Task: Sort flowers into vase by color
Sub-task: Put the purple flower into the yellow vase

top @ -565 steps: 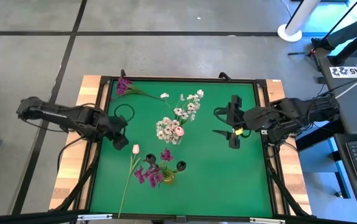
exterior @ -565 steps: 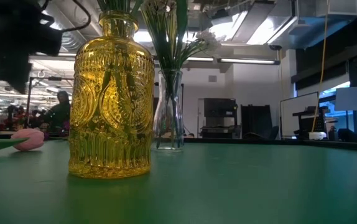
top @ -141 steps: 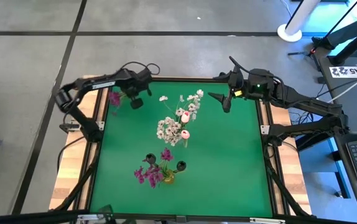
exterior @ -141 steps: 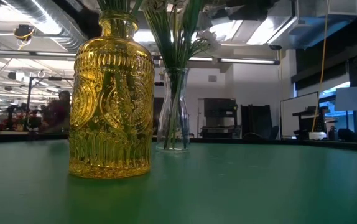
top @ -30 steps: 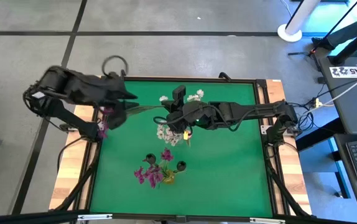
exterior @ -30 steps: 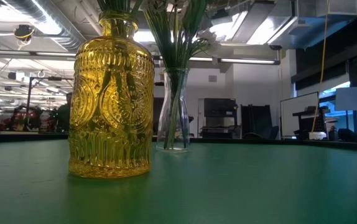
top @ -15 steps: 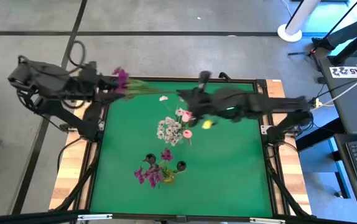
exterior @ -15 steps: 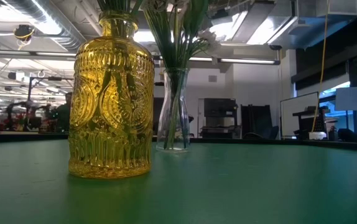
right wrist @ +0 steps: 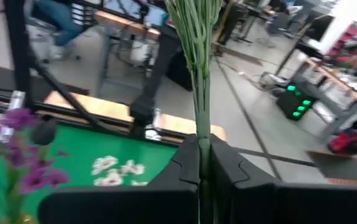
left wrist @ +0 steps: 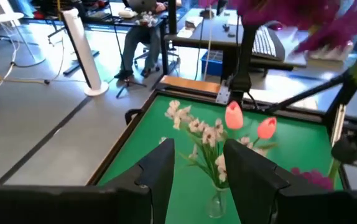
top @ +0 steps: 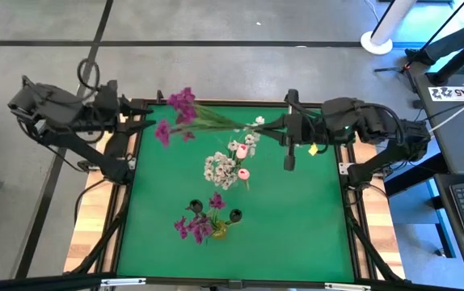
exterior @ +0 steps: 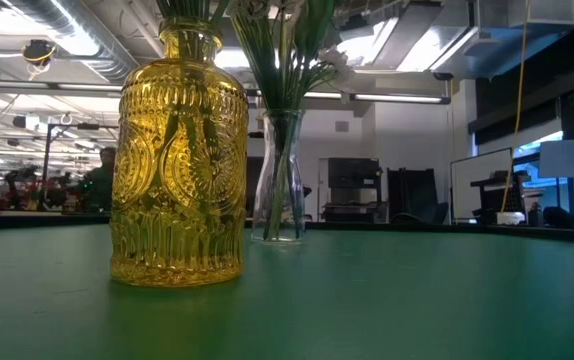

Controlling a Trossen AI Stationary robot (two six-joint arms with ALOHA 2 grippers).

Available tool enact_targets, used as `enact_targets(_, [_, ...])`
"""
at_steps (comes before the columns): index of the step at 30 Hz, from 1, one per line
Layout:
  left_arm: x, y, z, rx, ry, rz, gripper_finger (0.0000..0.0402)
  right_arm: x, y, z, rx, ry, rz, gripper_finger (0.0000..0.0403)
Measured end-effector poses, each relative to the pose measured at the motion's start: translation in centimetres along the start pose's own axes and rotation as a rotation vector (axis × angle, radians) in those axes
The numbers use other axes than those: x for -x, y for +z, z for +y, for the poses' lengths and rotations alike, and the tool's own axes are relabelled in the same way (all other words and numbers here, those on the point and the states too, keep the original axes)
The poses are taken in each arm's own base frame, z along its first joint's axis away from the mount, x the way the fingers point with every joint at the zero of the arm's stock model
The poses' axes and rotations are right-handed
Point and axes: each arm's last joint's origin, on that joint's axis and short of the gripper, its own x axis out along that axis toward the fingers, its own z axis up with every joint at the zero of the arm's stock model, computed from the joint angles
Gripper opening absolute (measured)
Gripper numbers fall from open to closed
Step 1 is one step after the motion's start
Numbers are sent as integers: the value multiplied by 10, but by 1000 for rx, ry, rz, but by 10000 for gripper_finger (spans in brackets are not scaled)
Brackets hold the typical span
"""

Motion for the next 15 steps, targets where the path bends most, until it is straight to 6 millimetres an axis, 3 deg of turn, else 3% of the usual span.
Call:
enact_targets(4, [-9,-19,-4,-25,-7,23,137,-1,1,13,-19,137,-63,7])
enact_targets(8, [-17,-42,-4,-17,-16,11,137,-4,-6,32,36,158,-116,7])
enact_targets(15, [-30,-77,-5,25,-64,-36,137,8,-34,26,-14,53,-232,7])
